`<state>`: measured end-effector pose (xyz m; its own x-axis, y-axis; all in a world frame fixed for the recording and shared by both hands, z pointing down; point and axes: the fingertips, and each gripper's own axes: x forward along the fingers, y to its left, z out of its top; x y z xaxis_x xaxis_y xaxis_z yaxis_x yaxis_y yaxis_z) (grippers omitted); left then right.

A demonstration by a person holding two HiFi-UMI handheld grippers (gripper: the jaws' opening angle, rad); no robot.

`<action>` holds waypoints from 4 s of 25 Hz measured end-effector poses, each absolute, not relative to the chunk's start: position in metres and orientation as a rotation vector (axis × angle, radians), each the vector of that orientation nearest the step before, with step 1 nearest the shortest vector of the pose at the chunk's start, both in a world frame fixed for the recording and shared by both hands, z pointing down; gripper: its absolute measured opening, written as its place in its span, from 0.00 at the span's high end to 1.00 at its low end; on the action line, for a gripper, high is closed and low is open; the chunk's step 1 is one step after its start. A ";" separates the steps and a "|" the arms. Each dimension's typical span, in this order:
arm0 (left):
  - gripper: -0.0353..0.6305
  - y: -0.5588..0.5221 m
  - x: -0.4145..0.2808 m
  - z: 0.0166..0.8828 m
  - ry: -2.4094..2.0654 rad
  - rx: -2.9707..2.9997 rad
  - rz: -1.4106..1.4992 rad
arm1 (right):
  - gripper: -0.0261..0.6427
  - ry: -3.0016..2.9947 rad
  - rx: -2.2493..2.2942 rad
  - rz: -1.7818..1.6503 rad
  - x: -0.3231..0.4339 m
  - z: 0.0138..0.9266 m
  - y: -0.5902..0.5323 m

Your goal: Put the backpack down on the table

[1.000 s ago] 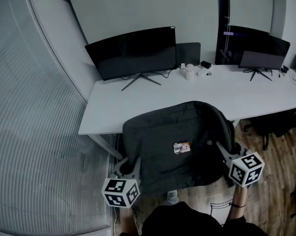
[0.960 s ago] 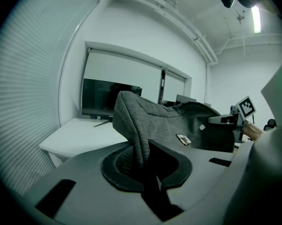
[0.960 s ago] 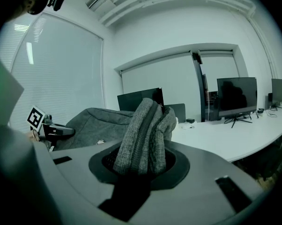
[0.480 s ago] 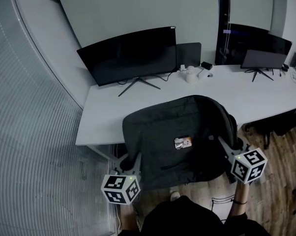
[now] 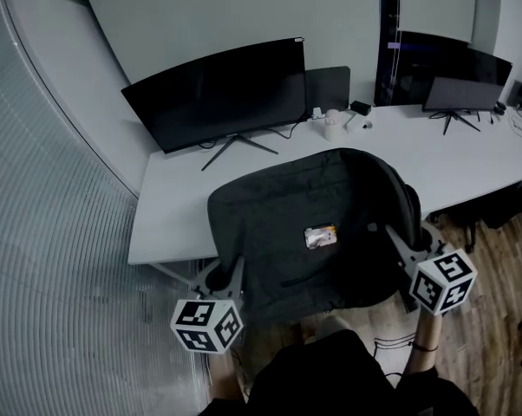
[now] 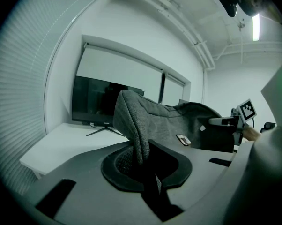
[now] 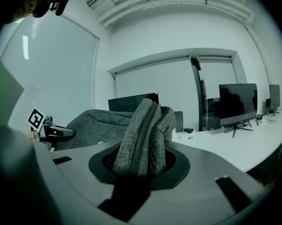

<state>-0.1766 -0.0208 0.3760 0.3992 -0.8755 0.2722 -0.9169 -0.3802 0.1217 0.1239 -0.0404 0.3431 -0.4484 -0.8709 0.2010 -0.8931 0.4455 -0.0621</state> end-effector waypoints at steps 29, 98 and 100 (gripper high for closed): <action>0.88 -0.187 -0.175 0.371 -1.622 2.312 0.264 | 0.80 -2.574 1.461 0.332 0.125 0.340 -0.228; 0.73 -0.345 -0.210 0.565 -1.607 1.810 0.546 | 0.76 -2.198 1.268 0.776 0.112 0.550 -0.417; 0.71 -0.346 -0.211 0.568 -1.607 1.802 0.545 | 0.76 -2.185 1.271 0.772 0.114 0.552 -0.418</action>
